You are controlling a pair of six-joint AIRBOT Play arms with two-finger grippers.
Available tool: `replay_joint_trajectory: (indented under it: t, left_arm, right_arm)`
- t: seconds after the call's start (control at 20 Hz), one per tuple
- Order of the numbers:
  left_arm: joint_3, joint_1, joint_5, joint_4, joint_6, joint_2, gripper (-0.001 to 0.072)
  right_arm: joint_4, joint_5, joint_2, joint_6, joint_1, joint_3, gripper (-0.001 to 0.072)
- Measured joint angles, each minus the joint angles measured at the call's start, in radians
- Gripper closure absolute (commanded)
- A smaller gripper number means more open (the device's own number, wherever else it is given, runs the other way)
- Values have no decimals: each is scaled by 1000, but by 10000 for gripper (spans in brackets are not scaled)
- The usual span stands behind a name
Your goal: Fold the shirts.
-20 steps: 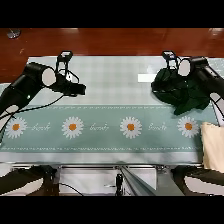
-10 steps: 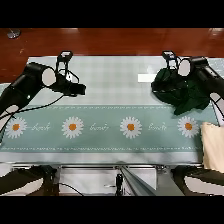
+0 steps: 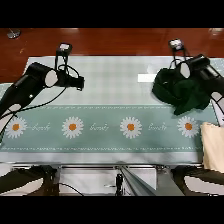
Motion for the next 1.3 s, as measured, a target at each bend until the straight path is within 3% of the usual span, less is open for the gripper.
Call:
replay_joint_trajectory:
  t: [0.15, 0.25, 0.45, 0.5, 0.6, 0.8, 1.0, 1.3]
  left_arm:
    - [0, 43, 58, 63, -3, -5, 6]
    - [0, 64, 63, 77, -13, -9, 6]
    - [-1, 80, 21, 76, -28, -29, 6]
    - [-1, 82, 2, 68, -31, -36, 6]
    - [-1, 84, -46, 39, -32, -52, 6]
    - [1, 97, -166, 0, -24, -42, 6]
    - [-14, 135, -282, -43, 1, 80, 6]
    - [-245, 80, -253, -255, 34, 439, 6]
  right_arm:
    - [-40, -13, -32, 149, -131, 0, 80]
    - [24, -15, -68, 197, -225, 0, 100]
    - [220, -8, -153, 154, -364, 0, 113]
    - [275, 2, -172, 124, -382, 0, 200]
    - [369, 22, -197, 53, -400, 0, 703]
    - [571, 118, -195, -134, -409, 19, 693]
    - [783, 109, -40, -278, -412, 122, 694]
    - [1020, 29, 279, -405, -412, 300, 694]
